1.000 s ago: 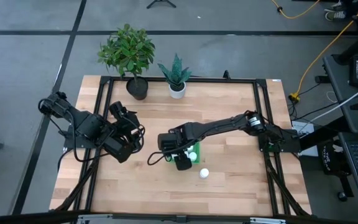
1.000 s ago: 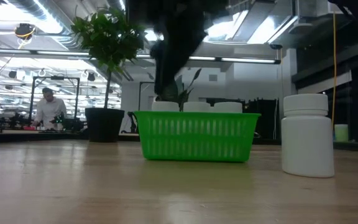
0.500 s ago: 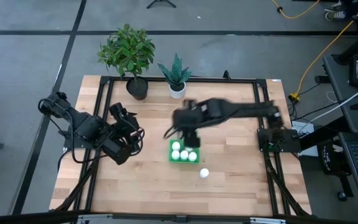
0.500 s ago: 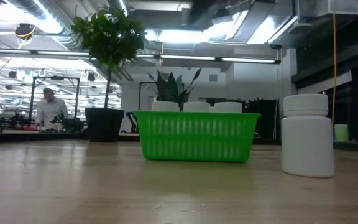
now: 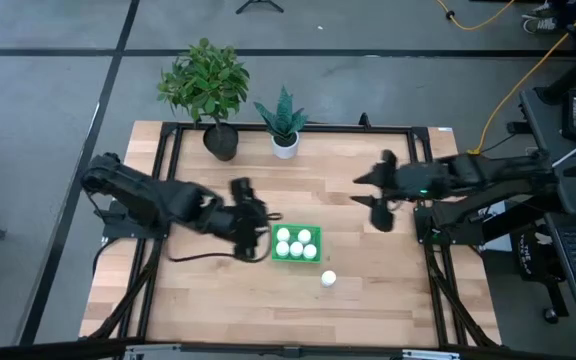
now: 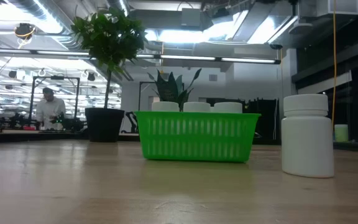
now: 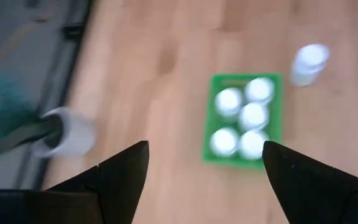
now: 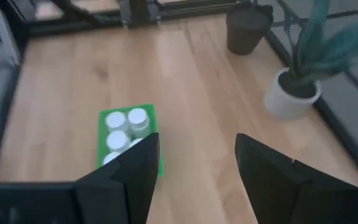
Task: Pick and place pill bottles into a basket
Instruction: Put the white pill bottle into the green bin
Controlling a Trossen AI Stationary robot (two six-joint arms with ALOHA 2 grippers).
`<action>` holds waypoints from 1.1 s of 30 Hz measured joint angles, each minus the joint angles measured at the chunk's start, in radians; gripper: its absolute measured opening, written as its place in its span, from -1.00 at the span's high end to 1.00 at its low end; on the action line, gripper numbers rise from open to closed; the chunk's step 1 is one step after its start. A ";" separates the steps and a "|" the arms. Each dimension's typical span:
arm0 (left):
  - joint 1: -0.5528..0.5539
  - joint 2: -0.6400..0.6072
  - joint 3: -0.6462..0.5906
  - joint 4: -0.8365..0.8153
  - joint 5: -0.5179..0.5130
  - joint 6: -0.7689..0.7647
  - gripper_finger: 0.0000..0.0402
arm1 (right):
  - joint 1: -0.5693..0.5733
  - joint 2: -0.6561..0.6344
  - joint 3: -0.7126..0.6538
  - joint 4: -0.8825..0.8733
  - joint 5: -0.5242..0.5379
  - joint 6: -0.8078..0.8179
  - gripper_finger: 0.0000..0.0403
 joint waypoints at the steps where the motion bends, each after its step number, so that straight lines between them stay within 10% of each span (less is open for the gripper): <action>1: 0.023 0.016 0.000 0.039 0.049 0.026 -0.54 | 0.016 -0.043 -0.041 0.011 0.001 0.029 -0.05; 11: 0.176 0.253 0.007 0.276 0.330 0.214 -0.87 | 0.153 -0.286 -0.203 0.115 0.064 0.028 -0.05; 33: 0.195 0.601 0.360 0.223 0.715 0.355 -0.90 | 0.160 -0.335 -0.203 0.030 0.090 -0.116 -0.05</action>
